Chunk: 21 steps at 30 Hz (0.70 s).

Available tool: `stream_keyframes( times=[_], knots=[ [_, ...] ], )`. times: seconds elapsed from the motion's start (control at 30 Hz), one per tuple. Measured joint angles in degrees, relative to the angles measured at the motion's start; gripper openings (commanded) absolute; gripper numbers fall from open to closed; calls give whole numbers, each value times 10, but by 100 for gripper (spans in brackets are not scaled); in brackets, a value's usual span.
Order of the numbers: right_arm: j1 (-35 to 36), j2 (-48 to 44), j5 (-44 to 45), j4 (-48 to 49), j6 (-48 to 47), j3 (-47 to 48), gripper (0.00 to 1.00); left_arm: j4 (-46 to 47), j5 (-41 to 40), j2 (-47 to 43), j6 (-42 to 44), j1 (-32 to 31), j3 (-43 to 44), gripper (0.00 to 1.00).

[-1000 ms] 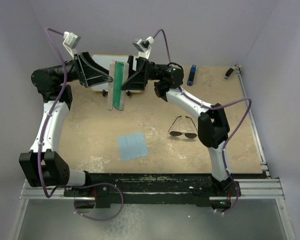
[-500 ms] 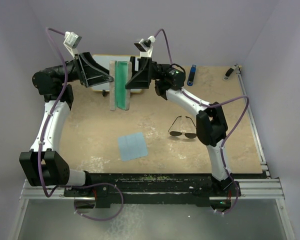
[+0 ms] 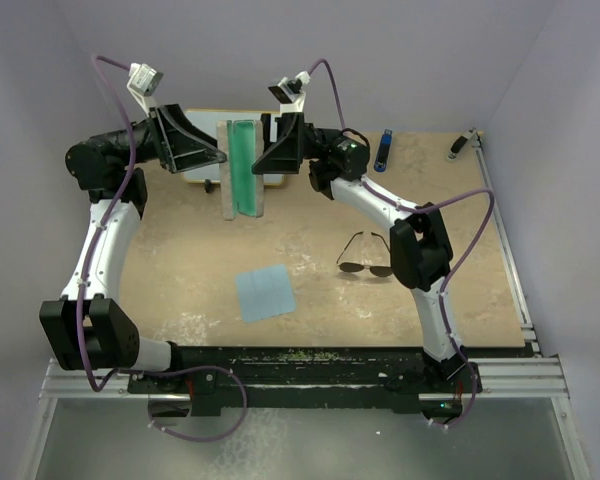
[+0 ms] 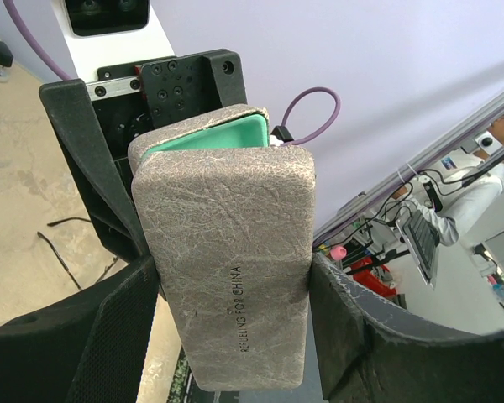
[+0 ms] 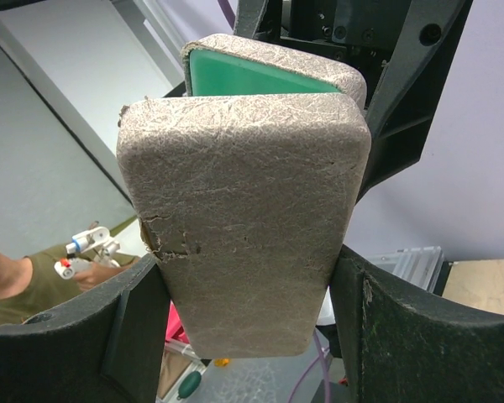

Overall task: Organize the sunglasses
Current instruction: Open the sunglasses case.

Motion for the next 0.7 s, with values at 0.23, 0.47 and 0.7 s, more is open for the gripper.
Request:
stream_keyframes(
  times=[0.23, 0.47, 0.7],
  knots=[
    [-1, 0, 26, 3, 18, -13, 0, 17, 0, 1, -12, 4, 0, 4],
    [-1, 3, 70, 4, 52, -28, 0, 34, -1, 7, -26, 11, 0, 4],
    [-1, -2, 102, 5, 60, -54, 0, 47, 0, 9, -34, 15, 0, 4]
  ],
)
